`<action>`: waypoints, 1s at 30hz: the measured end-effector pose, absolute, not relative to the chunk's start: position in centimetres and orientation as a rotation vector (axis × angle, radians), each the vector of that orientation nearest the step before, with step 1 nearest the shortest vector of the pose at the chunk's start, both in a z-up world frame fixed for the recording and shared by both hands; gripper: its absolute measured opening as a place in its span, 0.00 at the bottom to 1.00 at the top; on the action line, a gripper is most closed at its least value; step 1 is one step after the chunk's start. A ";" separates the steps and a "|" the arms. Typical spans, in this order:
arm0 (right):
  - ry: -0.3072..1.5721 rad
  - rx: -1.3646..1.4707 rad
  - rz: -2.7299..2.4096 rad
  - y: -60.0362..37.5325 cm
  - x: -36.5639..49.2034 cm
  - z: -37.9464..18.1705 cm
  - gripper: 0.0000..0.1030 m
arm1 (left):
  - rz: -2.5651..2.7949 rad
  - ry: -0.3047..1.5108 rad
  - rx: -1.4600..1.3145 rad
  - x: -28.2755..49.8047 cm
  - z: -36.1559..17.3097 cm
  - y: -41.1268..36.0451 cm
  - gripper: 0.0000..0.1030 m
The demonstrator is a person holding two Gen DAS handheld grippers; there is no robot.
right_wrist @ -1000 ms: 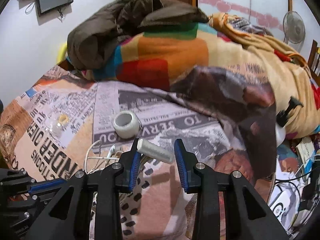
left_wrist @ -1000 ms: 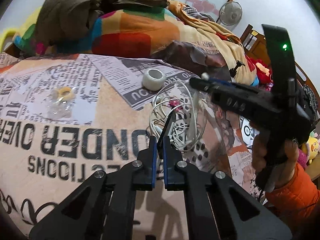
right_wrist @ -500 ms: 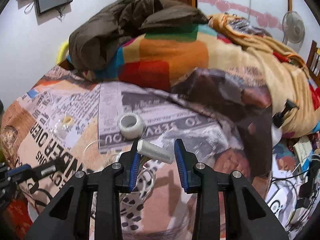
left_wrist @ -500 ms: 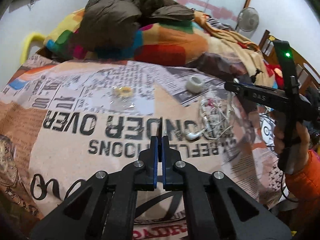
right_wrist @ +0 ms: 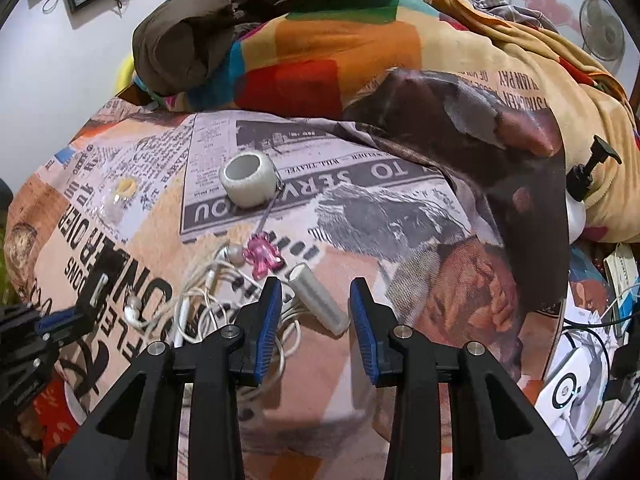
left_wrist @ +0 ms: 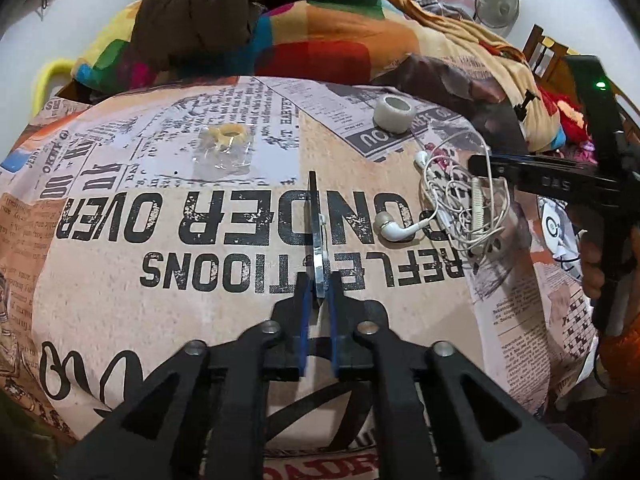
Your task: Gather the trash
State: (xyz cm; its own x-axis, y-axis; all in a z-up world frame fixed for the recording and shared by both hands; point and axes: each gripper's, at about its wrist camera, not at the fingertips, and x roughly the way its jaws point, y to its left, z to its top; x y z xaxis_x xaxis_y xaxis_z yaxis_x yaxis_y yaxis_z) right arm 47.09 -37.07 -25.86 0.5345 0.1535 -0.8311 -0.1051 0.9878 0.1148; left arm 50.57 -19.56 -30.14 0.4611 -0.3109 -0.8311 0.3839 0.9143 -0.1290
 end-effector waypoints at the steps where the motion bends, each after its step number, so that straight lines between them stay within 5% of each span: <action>1: 0.994 0.054 0.156 -37.2 46.9 -25.8 0.35 | -0.431 1.005 0.082 50.7 -30.1 -19.7 0.18; 4: 0.994 0.070 0.162 -37.7 46.5 -25.7 0.36 | -0.423 0.996 0.098 51.0 -30.1 -20.3 0.31; 14: 0.990 0.112 0.167 -38.6 45.8 -26.0 0.36 | -0.369 0.967 0.109 53.0 -30.3 -21.4 0.31; 20: 0.966 0.127 0.184 -38.3 45.9 -26.5 0.29 | -0.328 0.940 0.137 53.4 -30.4 -21.8 0.10; 22: 0.961 0.138 0.179 -38.4 46.0 -26.4 0.16 | -0.332 0.947 0.117 53.5 -30.4 -21.5 0.08; 30: 0.843 0.132 0.100 -39.1 45.0 -22.4 0.11 | -0.330 0.938 0.069 52.7 -29.1 -20.3 0.08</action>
State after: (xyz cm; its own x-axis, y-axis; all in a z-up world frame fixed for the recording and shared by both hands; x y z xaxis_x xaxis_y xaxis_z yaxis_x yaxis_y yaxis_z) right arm 44.99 -39.11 -22.38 0.6611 0.1407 -0.7370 -0.0359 0.9871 0.1562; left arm 52.70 -20.33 -29.11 0.5453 -0.2485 -0.8006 0.3077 0.9477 -0.0845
